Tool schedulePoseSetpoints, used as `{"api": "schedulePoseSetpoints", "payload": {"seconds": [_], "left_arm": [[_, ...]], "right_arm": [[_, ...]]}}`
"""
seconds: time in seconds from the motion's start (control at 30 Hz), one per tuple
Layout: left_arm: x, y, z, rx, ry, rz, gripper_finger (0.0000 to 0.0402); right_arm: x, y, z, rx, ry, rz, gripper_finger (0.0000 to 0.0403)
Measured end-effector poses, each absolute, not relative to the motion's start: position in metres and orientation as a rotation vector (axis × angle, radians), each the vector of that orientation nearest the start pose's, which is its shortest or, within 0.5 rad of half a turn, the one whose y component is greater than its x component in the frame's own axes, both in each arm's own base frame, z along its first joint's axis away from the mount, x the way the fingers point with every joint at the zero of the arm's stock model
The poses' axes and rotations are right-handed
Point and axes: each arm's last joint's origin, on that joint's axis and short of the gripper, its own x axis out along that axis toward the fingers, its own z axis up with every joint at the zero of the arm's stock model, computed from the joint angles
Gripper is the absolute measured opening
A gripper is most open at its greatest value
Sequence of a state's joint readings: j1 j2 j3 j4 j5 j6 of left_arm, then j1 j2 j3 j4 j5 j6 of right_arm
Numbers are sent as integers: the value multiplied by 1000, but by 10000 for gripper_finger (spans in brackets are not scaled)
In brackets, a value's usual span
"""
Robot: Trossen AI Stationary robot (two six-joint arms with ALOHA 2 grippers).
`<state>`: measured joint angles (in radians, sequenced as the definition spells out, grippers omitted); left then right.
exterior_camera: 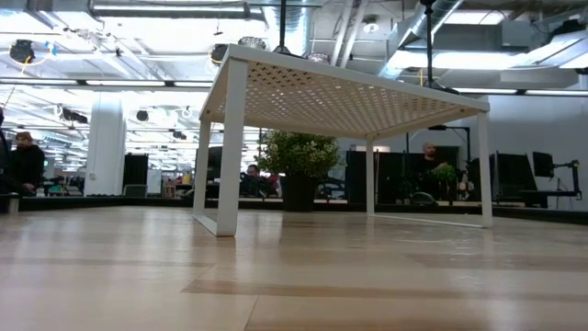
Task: Pick & Place candle stick holders
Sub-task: Put the black candle holder onto the shelf
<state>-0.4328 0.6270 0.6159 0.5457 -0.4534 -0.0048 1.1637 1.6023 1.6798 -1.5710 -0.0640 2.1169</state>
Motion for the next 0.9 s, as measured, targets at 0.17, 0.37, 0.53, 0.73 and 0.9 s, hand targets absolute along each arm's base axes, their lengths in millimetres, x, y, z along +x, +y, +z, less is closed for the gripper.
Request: {"api": "schedulePoseSetpoints", "payload": {"seconds": [0.17, 0.37, 0.53, 0.73, 0.9], "left_arm": [[126, -44, 363, -234, -483, 19, 274], [126, -44, 363, -234, -483, 19, 274], [126, -44, 364, -243, -484, 17, 274], [126, -44, 364, -259, -485, 13, 274], [125, -44, 364, -266, -487, 12, 274]], "right_arm": [[117, 268, 331, 757, 1398, -741, 265], [126, 280, 312, 721, 1267, -800, 265], [132, 293, 291, 672, 1252, -857, 265], [135, 301, 265, 604, 1232, -932, 265], [133, 297, 246, 554, 1214, -994, 265]]}}
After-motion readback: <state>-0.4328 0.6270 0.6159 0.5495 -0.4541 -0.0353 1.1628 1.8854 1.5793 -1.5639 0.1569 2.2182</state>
